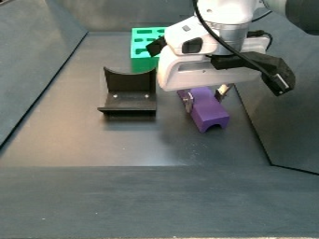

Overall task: Pick up the arch object. Move up. Place the arch object on the fixture. Regrasp the arch object. Rotate the arch object. Move to above the board. Insert the arch object.
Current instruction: Pick up the arch object, then move up.

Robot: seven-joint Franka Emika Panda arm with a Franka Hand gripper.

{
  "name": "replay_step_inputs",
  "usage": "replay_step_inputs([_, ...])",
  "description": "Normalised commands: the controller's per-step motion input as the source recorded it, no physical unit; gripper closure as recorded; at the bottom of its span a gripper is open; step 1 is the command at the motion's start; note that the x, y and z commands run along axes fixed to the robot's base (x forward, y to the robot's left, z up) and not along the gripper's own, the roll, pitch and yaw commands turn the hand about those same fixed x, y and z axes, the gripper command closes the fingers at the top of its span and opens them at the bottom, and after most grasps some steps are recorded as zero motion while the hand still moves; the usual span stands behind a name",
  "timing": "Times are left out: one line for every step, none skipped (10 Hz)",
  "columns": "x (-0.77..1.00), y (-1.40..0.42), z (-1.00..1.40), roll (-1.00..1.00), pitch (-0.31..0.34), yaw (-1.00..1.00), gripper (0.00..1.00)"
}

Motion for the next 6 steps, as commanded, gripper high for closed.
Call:
replay_step_inputs([0.00, 0.00, 0.00, 0.00, 0.000, 0.00, 1.00])
replay_step_inputs([0.00, 0.00, 0.00, 0.00, 0.000, 0.00, 1.00])
replay_step_inputs([0.00, 0.00, 0.00, 0.00, 0.000, 0.00, 1.00])
replay_step_inputs([0.00, 0.00, 0.83, 0.00, 0.000, 0.00, 1.00])
replay_step_inputs([-0.01, -0.03, 0.82, 0.00, 0.009, -0.04, 1.00])
replay_step_inputs([-0.04, -0.03, 0.71, -0.01, 0.027, -0.04, 1.00])
